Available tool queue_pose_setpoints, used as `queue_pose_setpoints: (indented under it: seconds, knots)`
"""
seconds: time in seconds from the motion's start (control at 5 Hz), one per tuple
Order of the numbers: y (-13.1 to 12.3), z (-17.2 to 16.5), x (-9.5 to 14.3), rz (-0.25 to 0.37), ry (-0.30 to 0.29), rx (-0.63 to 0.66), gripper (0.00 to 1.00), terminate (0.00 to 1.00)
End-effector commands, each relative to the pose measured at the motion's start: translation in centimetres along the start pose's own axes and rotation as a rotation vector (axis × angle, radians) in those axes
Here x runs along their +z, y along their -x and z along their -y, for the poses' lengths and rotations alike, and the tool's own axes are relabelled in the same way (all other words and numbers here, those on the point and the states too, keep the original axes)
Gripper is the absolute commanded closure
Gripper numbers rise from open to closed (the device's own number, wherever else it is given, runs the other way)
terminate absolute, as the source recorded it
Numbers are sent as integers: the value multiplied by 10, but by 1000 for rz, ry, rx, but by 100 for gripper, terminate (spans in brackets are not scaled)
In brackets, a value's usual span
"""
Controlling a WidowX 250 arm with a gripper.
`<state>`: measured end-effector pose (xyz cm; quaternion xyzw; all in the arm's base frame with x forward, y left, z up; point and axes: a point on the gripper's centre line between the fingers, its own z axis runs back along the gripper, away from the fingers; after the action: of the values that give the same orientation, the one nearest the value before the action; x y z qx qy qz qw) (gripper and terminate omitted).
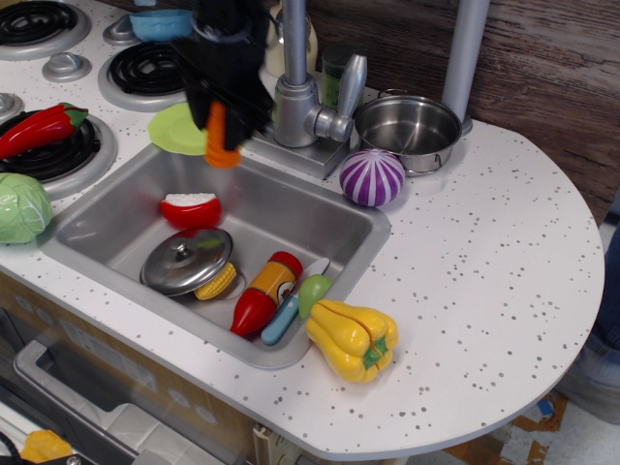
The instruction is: Take carrot off plate
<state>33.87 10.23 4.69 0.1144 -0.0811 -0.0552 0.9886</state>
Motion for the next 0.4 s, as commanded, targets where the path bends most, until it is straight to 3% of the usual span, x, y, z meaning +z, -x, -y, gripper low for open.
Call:
queue_pose_setpoints:
  seconds: [0.0,0.2]
  knots:
    - [-4,21,-7,115,16,70,100,0]
    - [-2,30,-21,146,36,73,100,0]
